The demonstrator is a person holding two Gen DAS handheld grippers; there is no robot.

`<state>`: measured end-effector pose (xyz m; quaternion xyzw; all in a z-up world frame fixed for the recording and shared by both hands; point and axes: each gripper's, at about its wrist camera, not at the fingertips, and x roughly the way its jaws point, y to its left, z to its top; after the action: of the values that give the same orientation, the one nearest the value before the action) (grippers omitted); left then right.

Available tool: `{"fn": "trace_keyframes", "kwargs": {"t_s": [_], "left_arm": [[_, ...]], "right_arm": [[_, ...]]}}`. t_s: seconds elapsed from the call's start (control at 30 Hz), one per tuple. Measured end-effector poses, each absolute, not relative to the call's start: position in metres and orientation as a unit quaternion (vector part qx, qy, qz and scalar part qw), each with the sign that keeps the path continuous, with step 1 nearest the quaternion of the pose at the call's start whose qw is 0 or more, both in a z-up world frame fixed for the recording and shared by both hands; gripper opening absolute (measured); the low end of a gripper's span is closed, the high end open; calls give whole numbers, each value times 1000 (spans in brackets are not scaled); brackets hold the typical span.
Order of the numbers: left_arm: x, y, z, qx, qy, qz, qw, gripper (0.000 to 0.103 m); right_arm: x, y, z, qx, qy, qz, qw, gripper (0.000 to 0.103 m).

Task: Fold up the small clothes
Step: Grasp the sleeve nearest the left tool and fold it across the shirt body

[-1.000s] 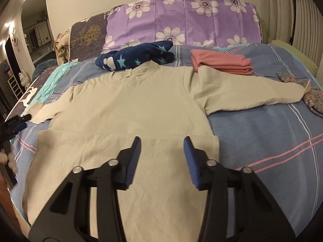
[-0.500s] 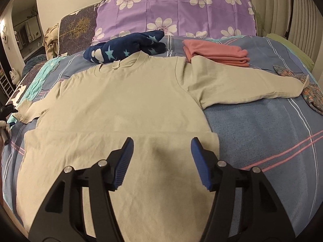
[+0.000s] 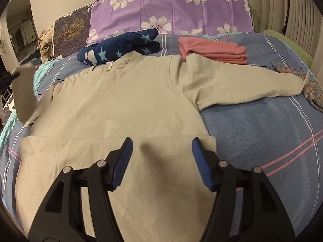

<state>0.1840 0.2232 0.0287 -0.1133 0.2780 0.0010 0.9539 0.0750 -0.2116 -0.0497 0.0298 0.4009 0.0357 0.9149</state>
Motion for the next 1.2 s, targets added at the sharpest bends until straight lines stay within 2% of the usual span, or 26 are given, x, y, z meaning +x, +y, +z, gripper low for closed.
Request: {"fn": "trace_keyframes", "kwargs": {"t_s": [0.03, 0.1, 0.23, 0.3, 0.43, 0.7, 0.83, 0.93, 1.07, 1.2], "left_arm": [[183, 177, 24, -65, 287, -21, 955, 26], [175, 102, 6, 24, 295, -69, 953, 52], [148, 23, -29, 164, 291, -99, 937, 55], [137, 25, -35, 175, 292, -95, 936, 55], [124, 71, -30, 126, 304, -51, 943, 68], [112, 181, -53, 3, 353, 82, 932, 70], [111, 205, -71, -41, 374, 119, 919, 70], [111, 205, -87, -50, 386, 120, 913, 70], [115, 200, -103, -41, 403, 117, 907, 70], [120, 208, -113, -62, 424, 123, 895, 74]], "right_arm": [[75, -211, -50, 29, 402, 35, 914, 63], [75, -211, -51, 30, 407, 37, 912, 63], [72, -214, -47, 22, 405, 34, 913, 63], [72, -216, -47, 18, 405, 30, 914, 63], [86, -210, -42, 12, 411, 50, 910, 63], [125, -98, -22, -109, 369, 185, 905, 58], [151, -33, -41, -161, 400, 239, 870, 55], [183, -28, -56, -95, 450, 250, 852, 55], [221, -60, -77, 51, 522, 252, 813, 55], [236, -66, -90, 96, 544, 260, 792, 55]]}}
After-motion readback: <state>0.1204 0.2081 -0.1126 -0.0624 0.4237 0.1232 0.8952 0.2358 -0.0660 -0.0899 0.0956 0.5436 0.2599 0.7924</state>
